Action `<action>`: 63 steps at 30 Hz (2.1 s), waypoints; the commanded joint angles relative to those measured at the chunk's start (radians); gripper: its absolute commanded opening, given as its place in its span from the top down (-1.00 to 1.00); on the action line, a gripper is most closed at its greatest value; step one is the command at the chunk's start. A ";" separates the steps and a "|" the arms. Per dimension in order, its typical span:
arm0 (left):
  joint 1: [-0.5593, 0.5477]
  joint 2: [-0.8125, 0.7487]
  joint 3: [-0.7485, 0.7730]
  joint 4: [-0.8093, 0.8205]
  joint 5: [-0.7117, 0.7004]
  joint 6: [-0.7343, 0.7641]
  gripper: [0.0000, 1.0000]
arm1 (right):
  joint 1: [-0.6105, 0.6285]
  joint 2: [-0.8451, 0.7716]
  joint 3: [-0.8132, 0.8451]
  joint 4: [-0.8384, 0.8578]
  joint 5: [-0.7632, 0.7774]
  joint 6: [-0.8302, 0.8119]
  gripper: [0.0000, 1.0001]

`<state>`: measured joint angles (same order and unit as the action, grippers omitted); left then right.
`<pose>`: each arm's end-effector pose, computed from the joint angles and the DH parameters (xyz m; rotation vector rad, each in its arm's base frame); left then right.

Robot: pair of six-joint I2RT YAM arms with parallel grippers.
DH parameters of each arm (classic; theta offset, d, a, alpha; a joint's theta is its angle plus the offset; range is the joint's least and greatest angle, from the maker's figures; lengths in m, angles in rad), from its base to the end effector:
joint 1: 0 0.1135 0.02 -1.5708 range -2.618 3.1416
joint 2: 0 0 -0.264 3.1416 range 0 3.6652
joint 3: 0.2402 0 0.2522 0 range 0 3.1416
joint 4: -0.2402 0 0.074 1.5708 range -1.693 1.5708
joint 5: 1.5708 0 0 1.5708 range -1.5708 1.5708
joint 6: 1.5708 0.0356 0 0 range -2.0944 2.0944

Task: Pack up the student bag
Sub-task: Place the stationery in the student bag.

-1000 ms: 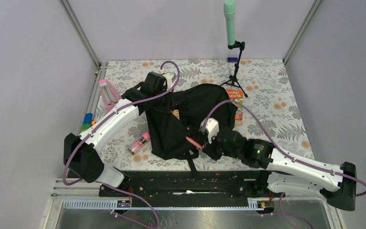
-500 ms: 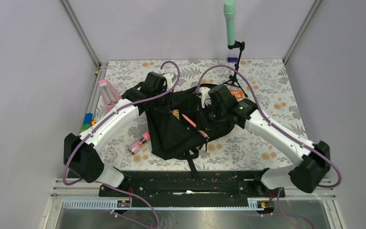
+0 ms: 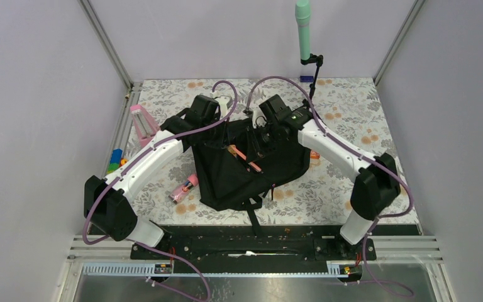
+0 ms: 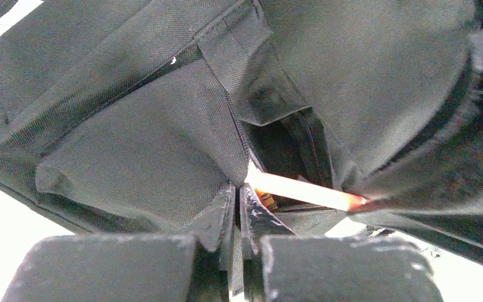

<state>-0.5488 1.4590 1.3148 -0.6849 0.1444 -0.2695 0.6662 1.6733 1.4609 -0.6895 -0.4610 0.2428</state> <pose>0.2664 -0.1689 0.3195 0.4112 2.4280 -0.5441 0.2770 0.2379 0.3001 -0.7481 2.4793 0.9380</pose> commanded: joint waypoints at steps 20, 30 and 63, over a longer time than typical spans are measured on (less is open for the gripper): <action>0.007 -0.069 0.005 0.058 0.066 -0.011 1.00 | -0.004 0.118 0.005 0.401 0.059 0.189 1.00; 0.008 -0.061 0.006 0.058 0.065 -0.012 1.00 | 0.044 0.125 -0.034 0.588 0.107 0.243 1.00; 0.007 -0.080 -0.023 0.071 -0.096 0.034 0.71 | 0.141 -0.257 -0.345 0.518 0.616 0.177 -0.22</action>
<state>-0.5369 1.4456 1.2987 -0.6930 0.1303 -0.2596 0.8005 1.5173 1.1603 -0.0746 -0.0315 0.4644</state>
